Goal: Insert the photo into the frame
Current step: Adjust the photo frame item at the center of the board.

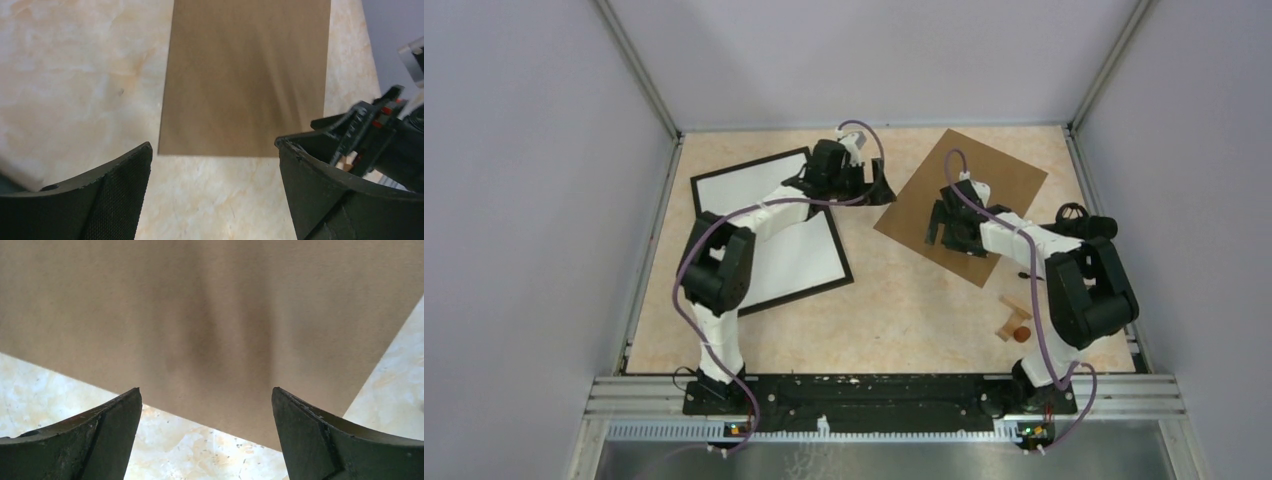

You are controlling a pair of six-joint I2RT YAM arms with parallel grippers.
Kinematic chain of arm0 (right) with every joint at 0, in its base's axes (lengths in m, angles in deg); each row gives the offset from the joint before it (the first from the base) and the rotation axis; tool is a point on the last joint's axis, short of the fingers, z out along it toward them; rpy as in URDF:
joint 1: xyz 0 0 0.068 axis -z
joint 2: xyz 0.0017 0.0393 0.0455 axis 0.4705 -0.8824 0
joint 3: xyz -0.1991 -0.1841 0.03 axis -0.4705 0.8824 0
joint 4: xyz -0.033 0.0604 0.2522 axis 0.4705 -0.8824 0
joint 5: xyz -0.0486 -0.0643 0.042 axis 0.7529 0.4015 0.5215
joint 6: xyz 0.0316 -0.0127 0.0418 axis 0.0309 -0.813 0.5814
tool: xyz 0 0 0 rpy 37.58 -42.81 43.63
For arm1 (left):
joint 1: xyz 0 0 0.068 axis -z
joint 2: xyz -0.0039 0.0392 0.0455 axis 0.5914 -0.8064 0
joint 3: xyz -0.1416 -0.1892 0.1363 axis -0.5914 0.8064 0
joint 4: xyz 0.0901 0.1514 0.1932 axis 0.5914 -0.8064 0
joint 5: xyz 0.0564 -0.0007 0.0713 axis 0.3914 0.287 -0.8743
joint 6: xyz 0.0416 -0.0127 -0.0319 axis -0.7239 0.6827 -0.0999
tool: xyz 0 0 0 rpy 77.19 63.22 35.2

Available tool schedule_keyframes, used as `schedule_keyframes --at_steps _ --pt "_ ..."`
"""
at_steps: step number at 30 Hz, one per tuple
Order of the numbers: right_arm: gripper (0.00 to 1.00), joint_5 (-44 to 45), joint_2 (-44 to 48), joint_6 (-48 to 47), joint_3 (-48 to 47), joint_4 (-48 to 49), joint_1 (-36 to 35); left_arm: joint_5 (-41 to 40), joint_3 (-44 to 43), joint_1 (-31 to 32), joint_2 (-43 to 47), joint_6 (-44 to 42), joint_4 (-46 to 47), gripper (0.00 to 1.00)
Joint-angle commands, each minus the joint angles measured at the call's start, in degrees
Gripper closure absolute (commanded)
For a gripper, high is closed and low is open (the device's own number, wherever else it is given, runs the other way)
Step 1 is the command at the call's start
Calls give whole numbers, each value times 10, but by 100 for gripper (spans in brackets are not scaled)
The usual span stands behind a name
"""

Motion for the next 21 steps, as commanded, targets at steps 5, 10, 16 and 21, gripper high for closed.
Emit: schedule_keyframes --at_steps 5,10,16,21 --pt "1 -48 0 17 18 10 46 -79 -180 47 -163 -43 -116 1" --pt "1 -97 -35 13 30 15 55 -116 -198 60 -201 -30 -146 1" --pt "1 -135 -45 -1 51 25 56 -81 -189 63 -216 4 -187 1" --pt "2 -155 -40 -19 56 22 56 8 -165 61 -196 24 -195 1"
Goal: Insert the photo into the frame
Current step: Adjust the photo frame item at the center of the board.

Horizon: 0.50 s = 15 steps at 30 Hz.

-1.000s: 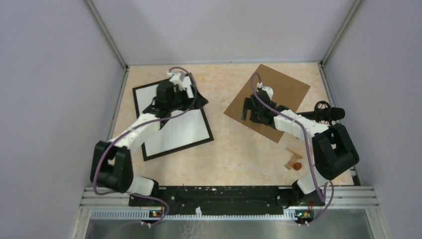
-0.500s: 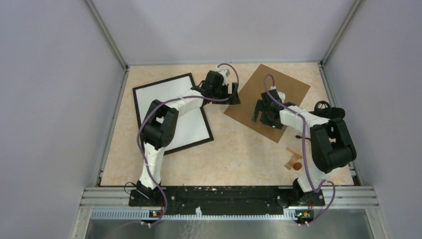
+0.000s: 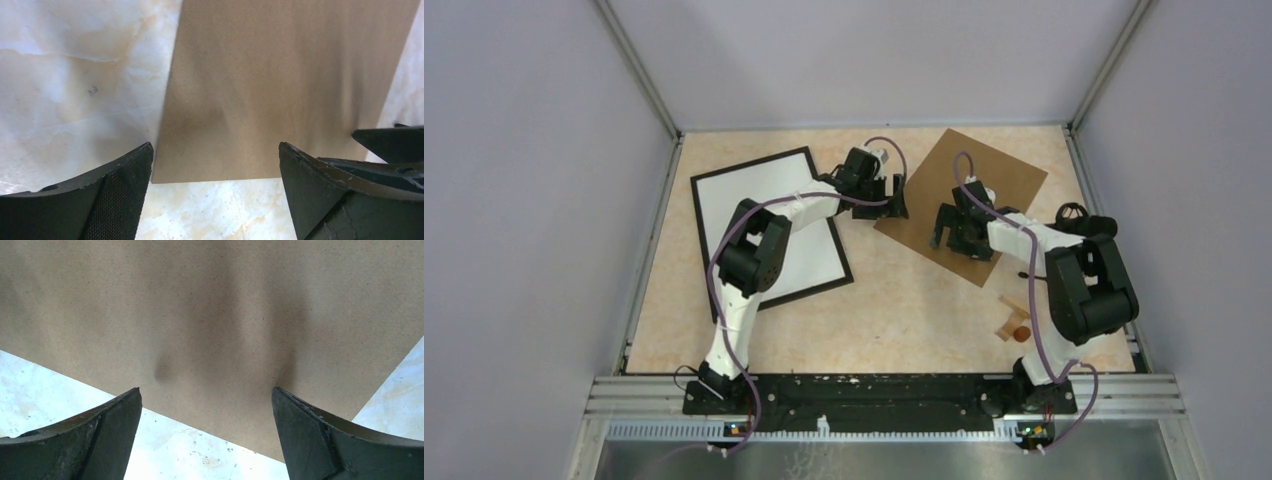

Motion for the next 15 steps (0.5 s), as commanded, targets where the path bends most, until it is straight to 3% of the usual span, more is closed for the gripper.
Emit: schedule_keyframes --at_steps 1,6,15 --pt "2 -85 -28 -10 33 1 2 105 31 0 6 32 -51 1" --pt "3 -124 -41 -29 29 1 2 220 94 -13 50 90 25 1" --pt "5 -236 -41 -15 78 59 -12 329 219 -18 143 223 211 2"
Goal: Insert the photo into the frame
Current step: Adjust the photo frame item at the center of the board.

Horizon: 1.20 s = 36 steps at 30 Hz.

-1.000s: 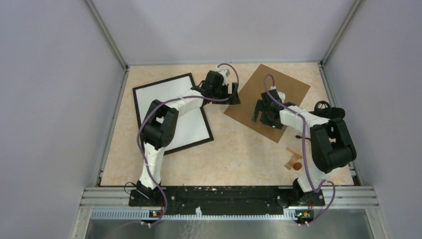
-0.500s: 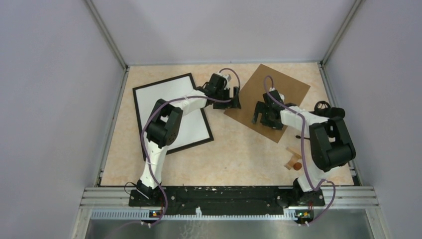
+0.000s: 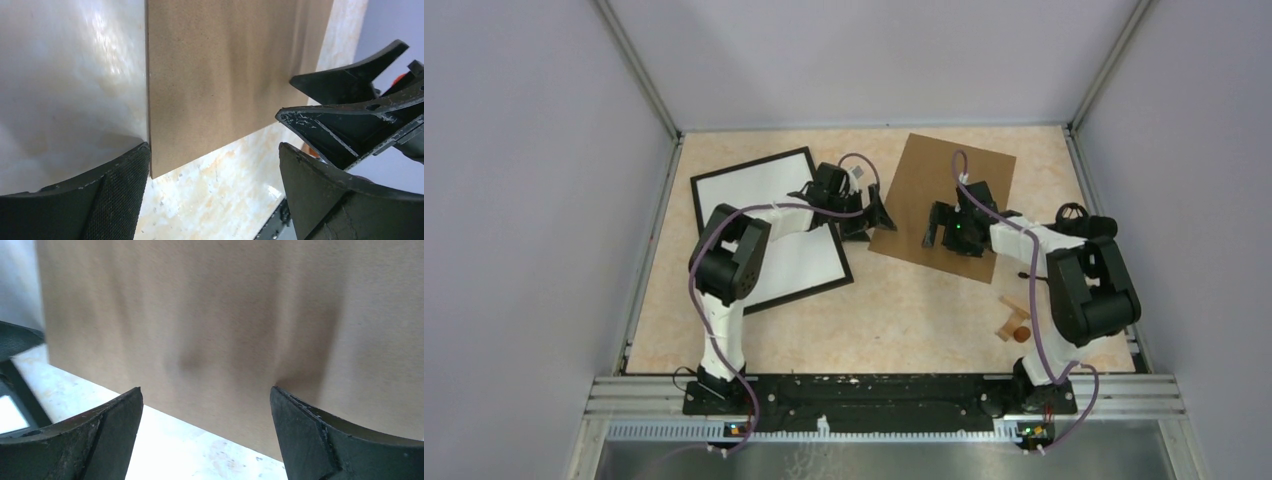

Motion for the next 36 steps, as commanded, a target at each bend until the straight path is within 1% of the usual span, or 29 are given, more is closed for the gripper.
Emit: schedule_keyframes --at_steps 1,6,13,15,17,18,21,23,26,28,31,34,36 --pt "5 -136 -40 36 74 15 -21 150 58 31 72 119 127 2" --pt "5 -139 -21 45 95 30 -26 157 119 31 141 158 175 2" --pt "5 -141 -6 56 103 29 -46 139 173 30 223 157 166 2" --pt "5 -117 9 57 100 14 -58 92 173 29 243 116 116 1" --pt "4 -89 31 52 95 -11 -62 8 161 29 258 56 15 1" --pt "3 -74 42 49 91 -23 -62 -20 163 30 264 41 -17 1" --pt "1 -20 71 28 65 -63 -61 -58 186 33 272 25 -8 1" --pt "1 12 73 10 38 -90 -60 -67 191 38 255 24 2 1" --pt "1 27 67 -16 -1 -120 -45 -87 173 50 216 20 -9 1" --pt "1 49 62 -28 -22 -136 -37 -120 155 62 201 14 -20 1" --pt "1 74 49 -44 -48 -148 -23 -201 129 84 189 8 -50 1" --pt "1 77 18 -48 -77 -163 -2 -275 109 94 177 8 -87 1" --pt "1 99 -8 -50 -97 -174 4 -302 103 94 168 7 -97 1"
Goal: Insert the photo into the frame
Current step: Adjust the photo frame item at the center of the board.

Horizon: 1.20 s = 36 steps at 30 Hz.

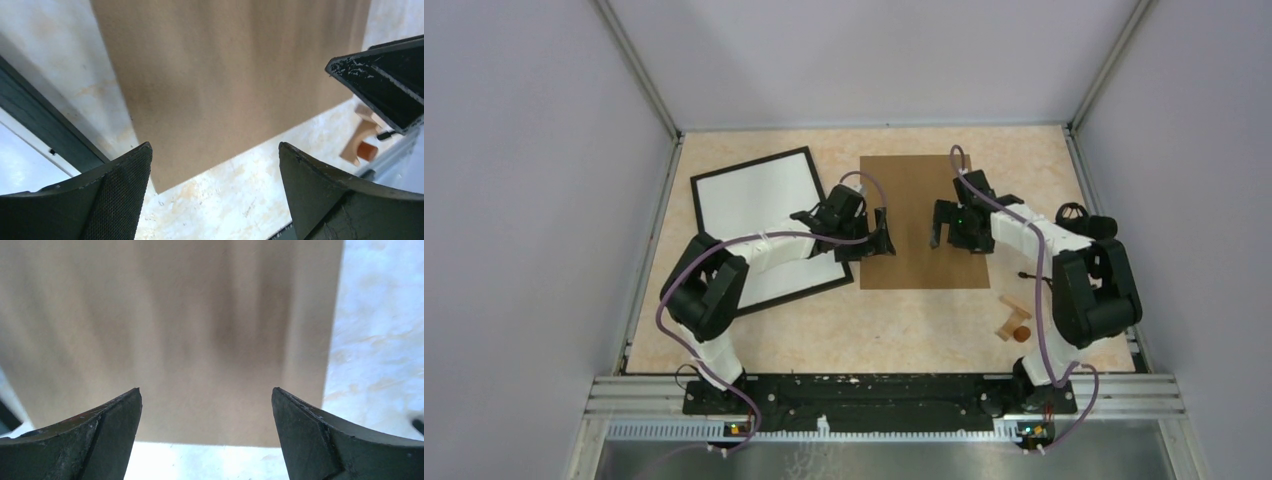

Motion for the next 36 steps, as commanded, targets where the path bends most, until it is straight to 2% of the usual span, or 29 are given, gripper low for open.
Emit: schedule_keyframes --at_steps 1,10,20,31,36 --pt "1 62 -53 -20 -54 -40 19 -115 -41 4 -12 -16 -32 1" --pt "1 70 -148 -33 -157 -63 59 -117 -90 1 -63 -23 -45 1" --pt "1 9 -251 -44 -239 -66 99 -76 -125 -33 -112 0 -36 1" --pt "1 -98 -226 -34 -150 -6 105 29 -126 -37 -165 48 -12 1" --pt "1 -108 -219 -35 -128 2 105 61 -140 -44 -169 53 -7 1"
